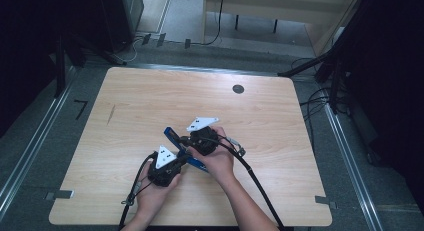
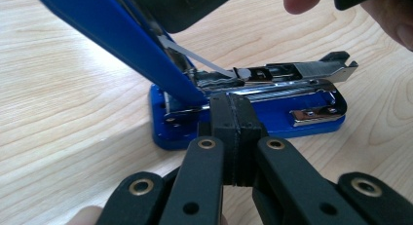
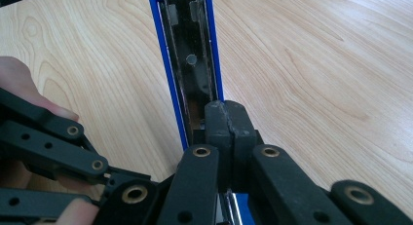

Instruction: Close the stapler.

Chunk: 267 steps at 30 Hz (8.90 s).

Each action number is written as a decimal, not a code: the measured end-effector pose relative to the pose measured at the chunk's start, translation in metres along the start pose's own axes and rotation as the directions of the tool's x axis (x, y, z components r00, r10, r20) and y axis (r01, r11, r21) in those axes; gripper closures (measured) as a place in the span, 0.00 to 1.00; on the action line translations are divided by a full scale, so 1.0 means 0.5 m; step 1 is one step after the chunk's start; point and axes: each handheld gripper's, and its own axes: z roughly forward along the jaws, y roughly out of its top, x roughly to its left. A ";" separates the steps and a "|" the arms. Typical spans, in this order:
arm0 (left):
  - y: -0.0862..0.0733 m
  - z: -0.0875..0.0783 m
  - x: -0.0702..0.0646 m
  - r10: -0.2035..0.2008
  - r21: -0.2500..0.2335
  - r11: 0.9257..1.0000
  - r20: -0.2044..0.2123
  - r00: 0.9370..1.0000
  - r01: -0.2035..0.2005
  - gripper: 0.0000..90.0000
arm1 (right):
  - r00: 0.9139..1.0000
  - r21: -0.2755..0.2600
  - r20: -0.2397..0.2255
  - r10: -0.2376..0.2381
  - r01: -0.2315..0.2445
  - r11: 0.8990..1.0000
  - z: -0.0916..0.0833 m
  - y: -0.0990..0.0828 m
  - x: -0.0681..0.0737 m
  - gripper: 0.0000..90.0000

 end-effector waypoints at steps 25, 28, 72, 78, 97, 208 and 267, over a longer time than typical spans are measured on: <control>0.014 0.034 -0.036 0.075 0.057 0.996 0.003 0.997 -0.075 1.00 | 1.000 -0.027 0.025 0.013 -0.012 1.000 -0.038 -0.024 -0.007 1.00; 0.014 0.035 -0.037 0.079 0.061 0.995 0.001 0.997 -0.079 1.00 | 0.999 -0.038 0.025 0.040 -0.039 0.999 -0.044 -0.030 -0.016 1.00; 0.014 0.036 -0.034 0.074 0.068 0.995 0.016 0.997 -0.075 1.00 | 0.999 -0.160 0.036 0.019 -0.013 0.987 -0.118 0.058 -0.005 1.00; 0.014 0.036 -0.033 0.072 0.068 0.995 0.019 0.997 -0.073 1.00 | 1.000 -0.164 0.026 -0.006 0.011 0.986 -0.114 0.081 0.011 1.00; 0.014 0.036 -0.033 0.073 0.070 0.995 0.017 0.997 -0.074 1.00 | 0.999 -0.121 0.011 -0.050 0.051 0.991 -0.111 0.061 0.021 1.00; -0.071 -0.190 0.178 -0.157 -0.110 0.985 -0.250 0.955 0.133 0.16 | 0.992 -0.019 0.062 0.114 -0.113 0.993 -0.108 -0.250 0.055 1.00; -0.145 -0.296 0.282 -0.181 -0.062 0.983 -0.342 0.922 0.170 0.12 | 0.985 -0.026 0.090 0.146 -0.144 0.989 -0.103 -0.244 0.014 1.00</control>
